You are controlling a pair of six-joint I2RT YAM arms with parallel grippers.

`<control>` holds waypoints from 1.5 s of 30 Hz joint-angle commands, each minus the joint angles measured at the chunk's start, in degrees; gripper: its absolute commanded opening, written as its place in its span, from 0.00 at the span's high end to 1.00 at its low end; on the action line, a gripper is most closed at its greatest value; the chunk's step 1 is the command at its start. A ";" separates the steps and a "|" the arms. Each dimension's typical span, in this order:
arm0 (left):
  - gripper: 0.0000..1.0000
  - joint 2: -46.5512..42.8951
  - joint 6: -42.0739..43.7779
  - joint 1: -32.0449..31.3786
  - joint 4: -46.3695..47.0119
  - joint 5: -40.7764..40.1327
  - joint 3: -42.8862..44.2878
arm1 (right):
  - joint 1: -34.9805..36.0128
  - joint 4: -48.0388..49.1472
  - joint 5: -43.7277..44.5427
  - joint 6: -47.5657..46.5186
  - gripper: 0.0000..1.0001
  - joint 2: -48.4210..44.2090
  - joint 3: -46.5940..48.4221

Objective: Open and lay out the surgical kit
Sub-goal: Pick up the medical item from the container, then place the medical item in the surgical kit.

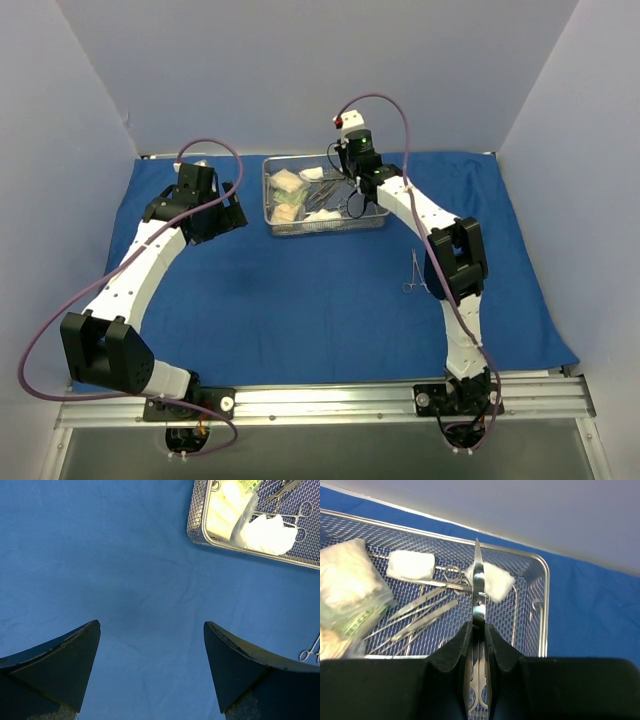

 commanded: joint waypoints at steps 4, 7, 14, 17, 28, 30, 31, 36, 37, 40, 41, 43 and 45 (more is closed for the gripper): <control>0.06 -3.31 -0.53 0.25 1.33 0.38 0.03 | 1.40 0.06 3.51 9.38 1.00 -15.78 -8.64; 0.06 -4.27 -1.49 0.25 1.77 0.73 -0.85 | 2.45 -0.64 4.39 12.44 1.00 -21.93 -14.79; 0.06 -7.26 -2.99 0.16 2.21 3.71 -3.93 | 4.39 -2.22 -4.56 19.65 1.00 -36.45 -31.67; 0.06 -9.02 -3.70 0.16 2.30 4.33 -5.69 | 7.80 -4.40 -4.85 22.82 1.00 -40.76 -37.30; 0.06 -10.87 -4.40 0.07 -0.07 5.74 -7.71 | 25.65 -12.15 23.54 44.97 1.00 -32.00 -41.36; 0.06 -11.13 -4.14 0.07 -0.42 5.74 -7.89 | 25.92 -12.16 23.64 46.30 1.00 -28.49 -41.09; 0.06 -11.22 -4.14 0.07 -0.42 5.74 -8.06 | 26.01 -11.63 23.64 46.82 1.00 -27.68 -41.18; 0.06 -11.57 -4.40 0.07 0.10 5.74 -8.94 | 25.92 -9.78 26.70 47.18 1.00 -23.73 -41.53; 0.06 -11.57 -4.40 0.07 0.19 5.74 -8.94 | 25.92 -9.52 26.63 46.92 1.00 -23.37 -41.70; 0.06 -11.13 -4.31 0.07 0.02 5.74 -8.68 | 25.48 -9.61 27.15 47.09 1.00 -22.32 -42.05; 0.06 -10.96 -4.31 0.07 0.02 5.74 -8.59 | 25.48 -9.78 27.33 47.27 1.00 -22.23 -42.23; 0.06 -10.78 -4.23 0.07 0.02 5.65 -8.68 | 25.13 -10.65 27.68 47.35 1.00 -21.70 -42.32; 0.06 -10.61 -4.23 0.07 0.02 5.56 -8.59 | 24.87 -11.36 28.29 47.09 1.00 -21.44 -42.49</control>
